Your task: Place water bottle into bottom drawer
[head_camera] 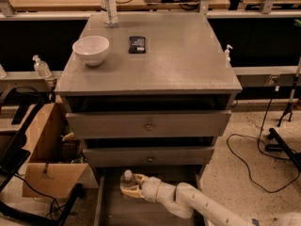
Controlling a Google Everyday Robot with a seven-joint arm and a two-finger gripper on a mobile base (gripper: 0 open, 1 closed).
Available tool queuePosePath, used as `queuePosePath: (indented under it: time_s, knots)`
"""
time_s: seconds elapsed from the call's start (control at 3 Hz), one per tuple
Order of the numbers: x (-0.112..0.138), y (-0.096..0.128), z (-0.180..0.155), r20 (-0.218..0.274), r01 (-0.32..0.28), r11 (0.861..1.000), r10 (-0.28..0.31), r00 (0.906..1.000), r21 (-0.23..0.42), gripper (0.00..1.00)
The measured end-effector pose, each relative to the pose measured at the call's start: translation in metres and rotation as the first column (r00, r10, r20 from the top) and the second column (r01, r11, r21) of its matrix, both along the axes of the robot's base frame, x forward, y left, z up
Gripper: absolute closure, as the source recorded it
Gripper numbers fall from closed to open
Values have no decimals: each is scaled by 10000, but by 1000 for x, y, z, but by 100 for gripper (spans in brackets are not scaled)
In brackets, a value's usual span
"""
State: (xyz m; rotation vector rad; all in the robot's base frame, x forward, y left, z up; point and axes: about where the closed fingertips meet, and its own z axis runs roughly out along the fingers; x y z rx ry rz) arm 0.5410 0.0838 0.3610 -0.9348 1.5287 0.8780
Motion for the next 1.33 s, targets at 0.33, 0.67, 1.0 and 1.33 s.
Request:
queuePosePath:
  time_s: [0.33,0.67,1.0,1.33]
  knots:
    - [22,15,-41,-242,-167,9998,164,9996,-147,100]
    - [38,24,-94,-502,-279,9989,260,9984,-376,100]
    - [42,25,-124,-713,-246,9987,213,9972,-447,100]
    - [41,27,-151,-1078,-138,9996,110,9941,-254,100]
